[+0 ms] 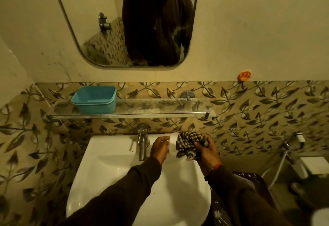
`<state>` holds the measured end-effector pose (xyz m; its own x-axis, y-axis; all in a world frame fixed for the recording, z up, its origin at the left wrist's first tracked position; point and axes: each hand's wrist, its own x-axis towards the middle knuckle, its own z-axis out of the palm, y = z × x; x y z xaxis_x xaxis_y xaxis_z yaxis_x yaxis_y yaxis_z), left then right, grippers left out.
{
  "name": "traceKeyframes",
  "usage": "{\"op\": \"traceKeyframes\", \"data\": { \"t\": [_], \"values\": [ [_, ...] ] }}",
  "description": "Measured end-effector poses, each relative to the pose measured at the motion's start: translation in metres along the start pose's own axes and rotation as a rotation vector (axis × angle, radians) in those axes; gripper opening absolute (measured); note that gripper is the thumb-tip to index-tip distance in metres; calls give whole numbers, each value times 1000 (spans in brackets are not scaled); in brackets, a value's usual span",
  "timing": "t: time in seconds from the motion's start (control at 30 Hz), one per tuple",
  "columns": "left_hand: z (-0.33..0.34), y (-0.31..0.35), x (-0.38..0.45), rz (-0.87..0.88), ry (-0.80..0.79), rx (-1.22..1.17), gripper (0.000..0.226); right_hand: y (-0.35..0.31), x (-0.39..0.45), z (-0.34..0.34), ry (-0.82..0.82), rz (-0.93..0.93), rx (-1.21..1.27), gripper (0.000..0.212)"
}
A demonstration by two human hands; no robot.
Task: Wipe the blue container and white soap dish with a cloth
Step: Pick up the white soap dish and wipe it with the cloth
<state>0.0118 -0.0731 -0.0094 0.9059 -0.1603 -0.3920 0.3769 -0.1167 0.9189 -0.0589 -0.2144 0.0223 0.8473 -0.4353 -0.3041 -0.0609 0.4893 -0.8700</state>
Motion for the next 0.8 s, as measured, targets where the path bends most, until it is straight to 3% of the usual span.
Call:
{"op": "traceKeyframes", "data": {
  "t": [0.1,0.2,0.43,0.57,0.67,0.8],
  "values": [
    [1,-13,29,-83,114,82,33,-2,12,-12,82,71,76,43],
    [6,-26,50,-149,126,176,35,-1,23,-15,159,78,120,45],
    [27,-44,74,-79,147,470,56,3,36,-20,190,125,275,45],
    [31,-45,81,-45,138,579,35,6,38,-28,112,147,327,48],
    [31,-44,78,-40,170,473,33,5,39,-32,61,145,271,53],
    [33,-39,57,-96,131,37,29,3,33,-25,-27,110,148,66]
  ]
}}
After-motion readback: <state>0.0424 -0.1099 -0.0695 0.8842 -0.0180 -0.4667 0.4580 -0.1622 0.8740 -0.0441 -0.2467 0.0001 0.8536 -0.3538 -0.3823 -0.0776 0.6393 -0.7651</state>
